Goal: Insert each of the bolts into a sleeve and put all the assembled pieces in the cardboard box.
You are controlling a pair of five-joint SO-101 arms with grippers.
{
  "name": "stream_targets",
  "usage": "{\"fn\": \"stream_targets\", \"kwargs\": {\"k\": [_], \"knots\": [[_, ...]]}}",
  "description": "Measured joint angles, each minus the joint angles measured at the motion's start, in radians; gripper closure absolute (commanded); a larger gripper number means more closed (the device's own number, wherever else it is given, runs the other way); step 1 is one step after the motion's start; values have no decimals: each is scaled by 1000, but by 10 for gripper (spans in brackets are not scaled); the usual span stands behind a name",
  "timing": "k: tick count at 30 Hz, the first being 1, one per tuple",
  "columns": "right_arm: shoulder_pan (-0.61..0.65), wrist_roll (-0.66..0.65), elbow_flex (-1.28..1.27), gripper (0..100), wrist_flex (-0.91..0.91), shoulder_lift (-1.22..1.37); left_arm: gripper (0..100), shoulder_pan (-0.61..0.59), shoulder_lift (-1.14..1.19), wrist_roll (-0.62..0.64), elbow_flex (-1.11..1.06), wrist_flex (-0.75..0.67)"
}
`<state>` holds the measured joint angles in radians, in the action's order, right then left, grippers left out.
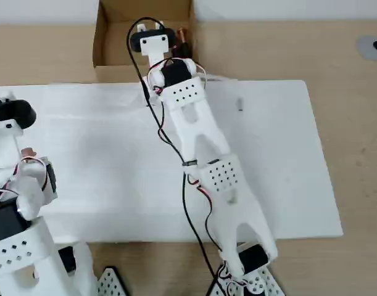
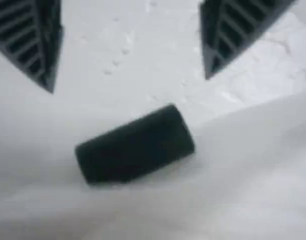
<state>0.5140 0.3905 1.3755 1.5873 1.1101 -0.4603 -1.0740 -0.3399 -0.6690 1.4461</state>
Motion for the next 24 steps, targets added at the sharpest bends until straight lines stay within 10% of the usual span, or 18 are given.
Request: {"fn": "stream_targets", "kwargs": {"k": [24], "knots": [[-91,55,-20,768,35,64,994,0,-2,41,-11,38]]}}
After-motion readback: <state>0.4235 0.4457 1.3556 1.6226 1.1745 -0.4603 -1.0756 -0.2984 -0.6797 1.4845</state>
